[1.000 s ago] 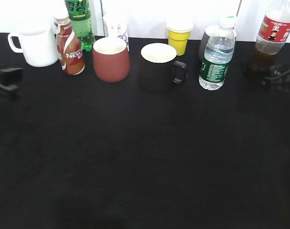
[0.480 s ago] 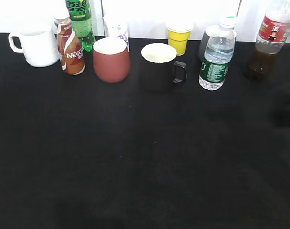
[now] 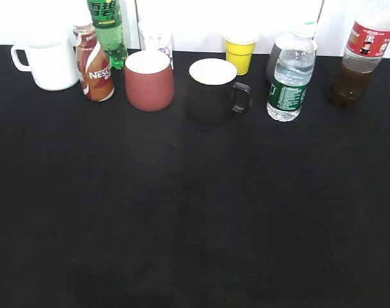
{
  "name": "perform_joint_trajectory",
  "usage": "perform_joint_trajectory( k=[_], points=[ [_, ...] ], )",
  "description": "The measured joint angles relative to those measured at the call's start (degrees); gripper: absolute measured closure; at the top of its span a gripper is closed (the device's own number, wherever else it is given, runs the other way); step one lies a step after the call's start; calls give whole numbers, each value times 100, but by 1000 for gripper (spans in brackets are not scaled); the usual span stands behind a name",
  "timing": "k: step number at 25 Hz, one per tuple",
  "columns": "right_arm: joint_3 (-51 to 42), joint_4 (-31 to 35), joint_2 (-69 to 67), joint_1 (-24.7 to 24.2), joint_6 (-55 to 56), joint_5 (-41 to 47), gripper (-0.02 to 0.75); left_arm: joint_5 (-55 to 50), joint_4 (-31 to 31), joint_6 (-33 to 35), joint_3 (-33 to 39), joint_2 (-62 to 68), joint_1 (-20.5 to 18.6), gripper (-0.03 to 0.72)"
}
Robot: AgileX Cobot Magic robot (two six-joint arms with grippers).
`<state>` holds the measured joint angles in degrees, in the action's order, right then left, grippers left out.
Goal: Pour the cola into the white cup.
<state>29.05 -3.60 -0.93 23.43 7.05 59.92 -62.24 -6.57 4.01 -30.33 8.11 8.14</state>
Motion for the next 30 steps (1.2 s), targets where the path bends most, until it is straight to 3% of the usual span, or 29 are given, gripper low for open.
perform_joint_trajectory(
  k=[15,17,20,21,30],
  points=[
    [-6,-23,0,-38,-104,-17,145,119,2,7,42,-18,-18,408],
    [-6,-15,6,-701,-104,-17,145,125,2,14,47,-312,-274,407],
    [-6,-15,12,-2408,-111,-17,145,119,2,14,53,-839,-481,413],
    [-11,-15,102,-2709,-111,-17,145,119,2,14,53,-850,-481,425],
    [-11,-15,141,-2848,-118,-23,145,119,2,14,53,-850,-481,454]
  ],
)
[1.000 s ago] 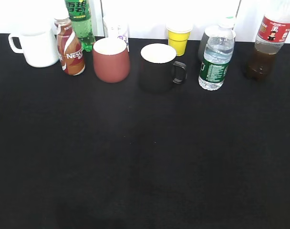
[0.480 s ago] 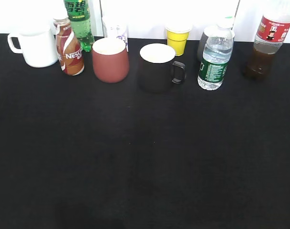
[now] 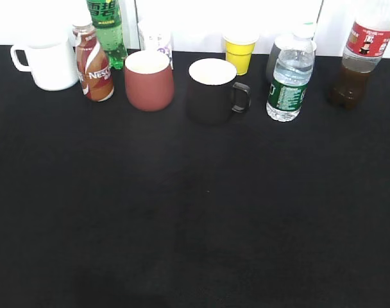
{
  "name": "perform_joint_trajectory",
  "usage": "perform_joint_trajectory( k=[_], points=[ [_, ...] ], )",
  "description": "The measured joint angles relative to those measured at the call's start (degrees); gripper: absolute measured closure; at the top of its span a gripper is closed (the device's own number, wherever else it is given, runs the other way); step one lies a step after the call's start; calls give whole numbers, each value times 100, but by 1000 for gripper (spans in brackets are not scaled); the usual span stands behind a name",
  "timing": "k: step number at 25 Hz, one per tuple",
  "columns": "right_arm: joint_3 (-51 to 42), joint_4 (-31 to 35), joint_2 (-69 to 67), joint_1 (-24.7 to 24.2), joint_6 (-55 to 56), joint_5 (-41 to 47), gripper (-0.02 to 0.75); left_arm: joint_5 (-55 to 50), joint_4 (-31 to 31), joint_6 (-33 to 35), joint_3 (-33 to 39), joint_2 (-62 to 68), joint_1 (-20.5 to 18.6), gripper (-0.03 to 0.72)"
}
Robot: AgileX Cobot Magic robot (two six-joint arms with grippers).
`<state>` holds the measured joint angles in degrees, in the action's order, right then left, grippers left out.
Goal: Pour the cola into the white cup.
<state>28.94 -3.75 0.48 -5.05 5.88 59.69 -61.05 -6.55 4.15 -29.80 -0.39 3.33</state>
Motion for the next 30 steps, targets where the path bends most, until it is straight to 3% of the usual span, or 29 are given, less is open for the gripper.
perform_joint_trajectory(
  k=[8,12,30],
  points=[
    [0,0,0,0,-6,0,146,0,0,0,0,0,0,454],
    [0,0,0,248,-11,3,146,0,0,2,0,0,0,454],
    [0,0,0,248,-11,3,146,0,0,2,0,0,0,454]
  ],
)
